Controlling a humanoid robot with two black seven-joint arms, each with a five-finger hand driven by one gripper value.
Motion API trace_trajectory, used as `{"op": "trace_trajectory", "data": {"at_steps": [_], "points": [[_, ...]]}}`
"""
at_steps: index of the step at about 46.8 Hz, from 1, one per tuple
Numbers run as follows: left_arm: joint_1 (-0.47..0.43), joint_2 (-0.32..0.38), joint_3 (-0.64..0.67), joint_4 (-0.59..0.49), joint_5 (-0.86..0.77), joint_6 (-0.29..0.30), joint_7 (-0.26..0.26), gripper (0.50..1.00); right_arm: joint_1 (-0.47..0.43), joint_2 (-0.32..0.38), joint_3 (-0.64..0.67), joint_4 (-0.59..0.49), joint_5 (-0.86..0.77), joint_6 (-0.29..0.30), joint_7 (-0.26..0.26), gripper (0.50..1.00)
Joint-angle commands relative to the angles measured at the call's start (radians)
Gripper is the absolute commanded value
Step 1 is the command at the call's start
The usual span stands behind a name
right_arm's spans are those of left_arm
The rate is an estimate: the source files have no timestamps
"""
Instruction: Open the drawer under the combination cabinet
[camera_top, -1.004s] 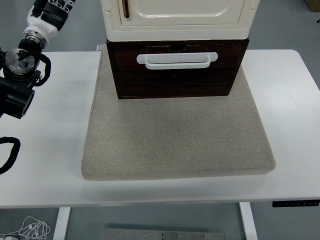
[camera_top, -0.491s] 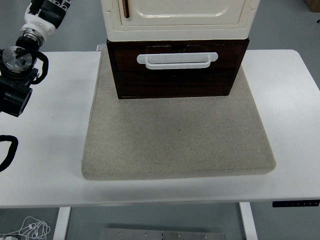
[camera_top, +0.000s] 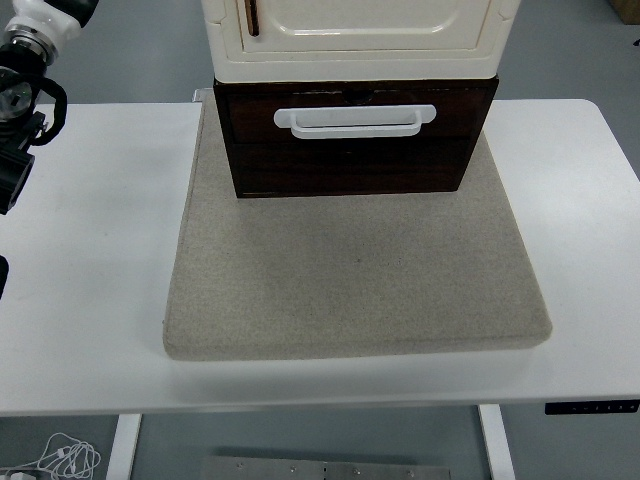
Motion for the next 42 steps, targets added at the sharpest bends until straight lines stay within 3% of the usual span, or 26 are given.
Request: {"op": "trace_trajectory", "data": {"at_steps": [1,20,32,42], "points": [[-0.032,0.029,0.0,0.0,0.031,0.002,-0.001,1.0,0.0,0.0,0.0,0.0,0.0,0.0,0.0,0.926],[-0.221,0.132,0.0,-0.015,0.229,0.0,-0.001,1.0,0.0,0.0,0.0,0.0,0.0,0.0,0.0,0.928],[-0.308,0.257,0.051,-0.197,0.262,0.013,-0.001,1.0,0.0,0.0,0.0,0.0,0.0,0.0,0.0,0.926],[-0.462,0.323,0.201,-0.336,0.267,0.013,-0.001,1.0,0.0,0.0,0.0,0.0,0.0,0.0,0.0,0.926]]}}
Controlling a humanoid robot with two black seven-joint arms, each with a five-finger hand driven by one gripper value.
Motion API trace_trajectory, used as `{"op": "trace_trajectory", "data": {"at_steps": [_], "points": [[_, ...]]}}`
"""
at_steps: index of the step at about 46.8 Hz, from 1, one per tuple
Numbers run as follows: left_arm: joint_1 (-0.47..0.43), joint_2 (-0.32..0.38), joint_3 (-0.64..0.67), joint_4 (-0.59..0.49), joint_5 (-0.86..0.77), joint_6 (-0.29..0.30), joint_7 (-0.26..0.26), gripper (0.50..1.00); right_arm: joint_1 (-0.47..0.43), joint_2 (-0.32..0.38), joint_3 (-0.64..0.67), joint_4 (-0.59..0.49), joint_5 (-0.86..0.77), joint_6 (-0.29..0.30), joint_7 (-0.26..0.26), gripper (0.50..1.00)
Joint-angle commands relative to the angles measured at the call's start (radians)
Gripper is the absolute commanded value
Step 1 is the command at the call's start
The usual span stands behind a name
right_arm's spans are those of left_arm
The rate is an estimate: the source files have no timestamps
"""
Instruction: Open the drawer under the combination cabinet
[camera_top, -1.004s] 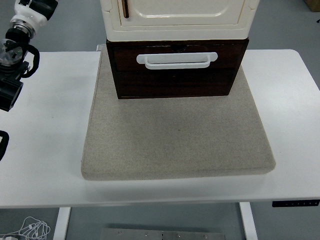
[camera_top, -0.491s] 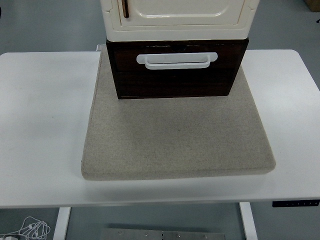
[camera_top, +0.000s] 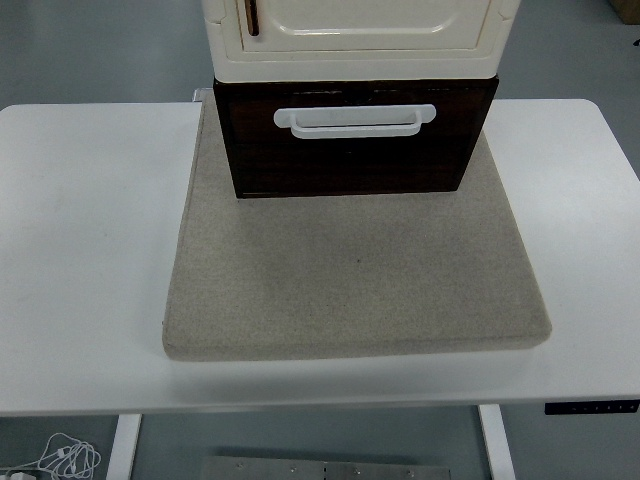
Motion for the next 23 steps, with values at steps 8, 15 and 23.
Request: {"op": "trace_trajectory", "data": {"at_steps": [8,15,23], "points": [[-0.166,0.045,0.185,-0.171,0.012,0.004,0.0,1.0,0.0,0.0,0.0,0.0,0.0,0.0,0.0,0.926],[-0.244,0.057,0.271,-0.294,0.069,0.035,0.0,1.0,0.0,0.0,0.0,0.0,0.0,0.0,0.0,0.926],[-0.267,0.079,0.313,-0.478,0.165,0.055,0.014,1.0,0.0,0.0,0.0,0.0,0.0,0.0,0.0,0.926]]}}
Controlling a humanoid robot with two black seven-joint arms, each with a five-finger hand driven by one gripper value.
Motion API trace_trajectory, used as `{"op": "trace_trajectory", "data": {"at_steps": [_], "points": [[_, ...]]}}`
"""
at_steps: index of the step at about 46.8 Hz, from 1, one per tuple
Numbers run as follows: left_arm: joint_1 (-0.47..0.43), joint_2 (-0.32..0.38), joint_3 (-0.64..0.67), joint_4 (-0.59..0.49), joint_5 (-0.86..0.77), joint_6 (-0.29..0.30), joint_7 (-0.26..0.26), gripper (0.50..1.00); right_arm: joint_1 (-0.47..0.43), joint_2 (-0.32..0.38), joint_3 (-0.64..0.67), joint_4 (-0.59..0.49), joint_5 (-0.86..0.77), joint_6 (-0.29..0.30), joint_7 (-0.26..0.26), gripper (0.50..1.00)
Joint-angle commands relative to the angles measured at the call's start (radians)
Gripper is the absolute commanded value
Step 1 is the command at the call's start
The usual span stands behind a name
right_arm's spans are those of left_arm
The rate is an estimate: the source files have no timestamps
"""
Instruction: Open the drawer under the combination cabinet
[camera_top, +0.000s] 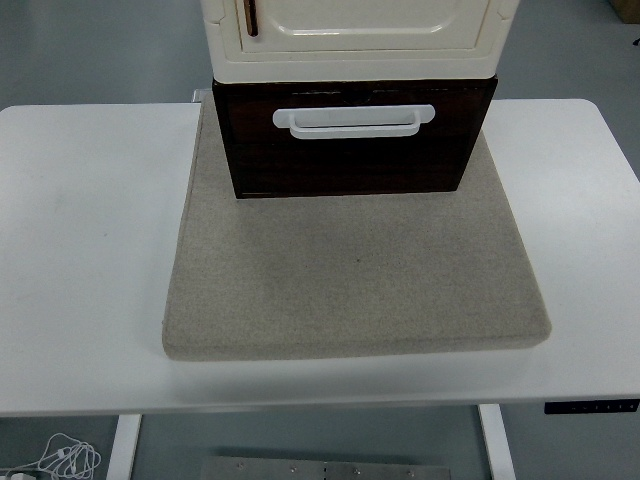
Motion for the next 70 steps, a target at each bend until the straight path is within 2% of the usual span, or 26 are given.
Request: {"op": "trace_trajectory", "data": {"at_steps": [1,7,13,22,27,34,43,48,52,64,70], "points": [[-0.009,0.015,0.013,-0.092,0.051,0.007,0.009,1.0,0.0,0.0,0.0,0.0,0.0,0.0,0.0,0.926],[-0.023,0.04,0.07,-0.232,0.098,0.021,0.031,1.0,0.0,0.0,0.0,0.0,0.0,0.0,0.0,0.926],[-0.078,0.06,0.171,-0.327,0.103,0.021,0.063,1.0,0.0,0.0,0.0,0.0,0.0,0.0,0.0,0.926],[-0.188,0.057,0.384,-0.37,0.105,0.019,0.069,1.0,0.0,0.0,0.0,0.0,0.0,0.0,0.0,0.926],[-0.221,0.049,0.475,-0.407,0.105,0.018,0.072,1.0,0.0,0.0,0.0,0.0,0.0,0.0,0.0,0.926],[-0.242,0.029,0.579,-0.471,0.105,0.018,0.126,1.0,0.0,0.0,0.0,0.0,0.0,0.0,0.0,0.926],[-0.276,-0.031,0.705,-0.478,0.123,0.018,0.161,1.0,0.0,0.0,0.0,0.0,0.0,0.0,0.0,0.926],[-0.279,-0.06,0.743,-0.479,0.129,0.016,0.216,1.0,0.0,0.0,0.0,0.0,0.0,0.0,0.0,0.926],[-0.281,-0.088,0.763,-0.476,0.14,0.01,0.264,1.0,0.0,0.0,0.0,0.0,0.0,0.0,0.0,0.926],[-0.27,-0.184,0.79,-0.433,0.177,0.011,0.356,1.0,0.0,0.0,0.0,0.0,0.0,0.0,0.0,0.926],[-0.262,-0.235,0.791,-0.37,0.177,0.016,0.376,1.0,0.0,0.0,0.0,0.0,0.0,0.0,0.0,0.926]]}}
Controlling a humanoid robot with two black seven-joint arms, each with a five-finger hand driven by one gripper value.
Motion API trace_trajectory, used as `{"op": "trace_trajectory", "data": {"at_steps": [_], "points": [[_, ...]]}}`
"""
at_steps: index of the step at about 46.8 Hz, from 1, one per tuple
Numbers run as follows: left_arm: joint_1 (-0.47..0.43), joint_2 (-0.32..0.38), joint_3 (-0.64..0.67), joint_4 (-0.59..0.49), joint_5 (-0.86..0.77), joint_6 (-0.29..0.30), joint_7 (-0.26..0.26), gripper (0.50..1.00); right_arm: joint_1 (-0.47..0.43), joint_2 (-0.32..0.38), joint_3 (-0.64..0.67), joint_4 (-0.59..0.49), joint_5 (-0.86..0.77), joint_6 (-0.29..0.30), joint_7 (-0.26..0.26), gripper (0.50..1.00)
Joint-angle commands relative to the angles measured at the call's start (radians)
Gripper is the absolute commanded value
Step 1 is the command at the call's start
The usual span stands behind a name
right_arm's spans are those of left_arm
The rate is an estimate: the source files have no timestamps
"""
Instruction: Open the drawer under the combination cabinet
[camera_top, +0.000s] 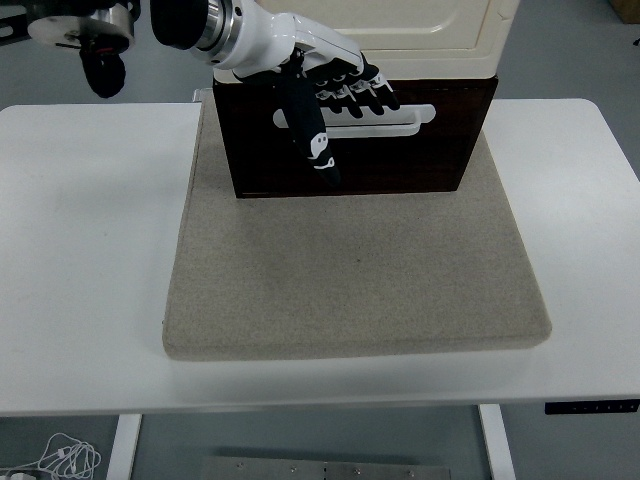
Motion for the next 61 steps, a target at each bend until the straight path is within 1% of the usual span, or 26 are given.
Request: {"op": "trace_trajectory", "data": {"at_steps": [1,12,24,29,40,46,61], "points": [[0.007,-0.03,0.002,0.041,0.0,0.002,0.012,1.0,0.0,0.0,0.0,0.0,0.0,0.0,0.0,0.926],[0.021,-0.071,0.037,0.067,0.002,0.009,0.024,1.0,0.0,0.0,0.0,0.0,0.0,0.0,0.0,0.926],[0.049,-0.088,0.046,0.073,0.002,0.072,0.029,1.0,0.0,0.0,0.0,0.0,0.0,0.0,0.0,0.926],[0.059,-0.099,0.048,0.076,0.002,0.097,0.041,1.0,0.0,0.0,0.0,0.0,0.0,0.0,0.0,0.926],[0.07,-0.137,0.048,0.127,0.002,0.1,0.043,1.0,0.0,0.0,0.0,0.0,0.0,0.0,0.0,0.926],[0.079,-0.153,0.048,0.142,0.002,0.121,0.043,1.0,0.0,0.0,0.0,0.0,0.0,0.0,0.0,0.926],[0.104,-0.18,0.049,0.176,0.002,0.123,0.043,1.0,0.0,0.0,0.0,0.0,0.0,0.0,0.0,0.926]]}}
